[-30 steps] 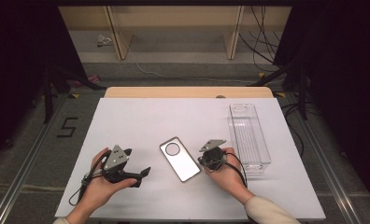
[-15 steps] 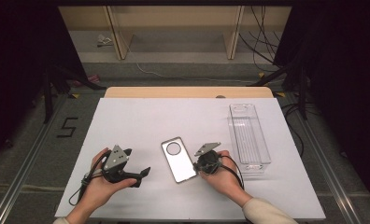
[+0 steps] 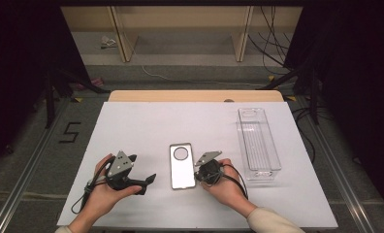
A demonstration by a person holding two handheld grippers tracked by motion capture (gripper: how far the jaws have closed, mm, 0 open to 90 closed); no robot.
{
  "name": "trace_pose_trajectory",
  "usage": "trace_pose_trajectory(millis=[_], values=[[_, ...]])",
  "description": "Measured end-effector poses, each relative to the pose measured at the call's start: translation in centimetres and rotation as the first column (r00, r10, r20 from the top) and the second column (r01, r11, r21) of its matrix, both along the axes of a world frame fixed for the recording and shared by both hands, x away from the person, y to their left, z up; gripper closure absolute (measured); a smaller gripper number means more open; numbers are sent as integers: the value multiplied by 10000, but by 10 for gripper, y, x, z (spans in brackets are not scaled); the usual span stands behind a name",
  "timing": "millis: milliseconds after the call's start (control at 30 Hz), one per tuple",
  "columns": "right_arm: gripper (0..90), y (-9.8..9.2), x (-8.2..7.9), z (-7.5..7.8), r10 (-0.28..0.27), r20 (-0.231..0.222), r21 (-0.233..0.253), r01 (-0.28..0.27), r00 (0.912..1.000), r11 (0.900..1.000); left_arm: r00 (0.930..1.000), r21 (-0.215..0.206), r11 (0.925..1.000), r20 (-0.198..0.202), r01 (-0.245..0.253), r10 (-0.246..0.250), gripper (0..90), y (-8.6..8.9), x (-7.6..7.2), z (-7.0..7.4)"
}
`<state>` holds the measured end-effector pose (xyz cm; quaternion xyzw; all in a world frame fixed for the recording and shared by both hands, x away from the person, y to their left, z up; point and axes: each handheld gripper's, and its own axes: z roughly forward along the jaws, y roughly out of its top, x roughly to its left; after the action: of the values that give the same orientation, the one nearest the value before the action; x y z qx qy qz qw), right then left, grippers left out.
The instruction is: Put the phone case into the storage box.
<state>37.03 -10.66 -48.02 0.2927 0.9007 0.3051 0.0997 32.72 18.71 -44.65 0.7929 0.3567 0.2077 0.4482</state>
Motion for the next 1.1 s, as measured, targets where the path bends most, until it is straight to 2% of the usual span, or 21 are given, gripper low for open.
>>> trace_pose_trajectory(millis=[333,900,1100], values=[[900,7,-3,-1,286,30,43,-286,9996,9996,10000,-2,10000,14,0,0,68,0,0,0],[900,8,-3,-1,338,184,38,-339,9993,9994,10000,27,10000,7,28,-28,68,0,0,0],[808,6,-3,1,226,359,46,-228,9991,9997,10000,27,10000,34,52,-52,68,0,0,0]])
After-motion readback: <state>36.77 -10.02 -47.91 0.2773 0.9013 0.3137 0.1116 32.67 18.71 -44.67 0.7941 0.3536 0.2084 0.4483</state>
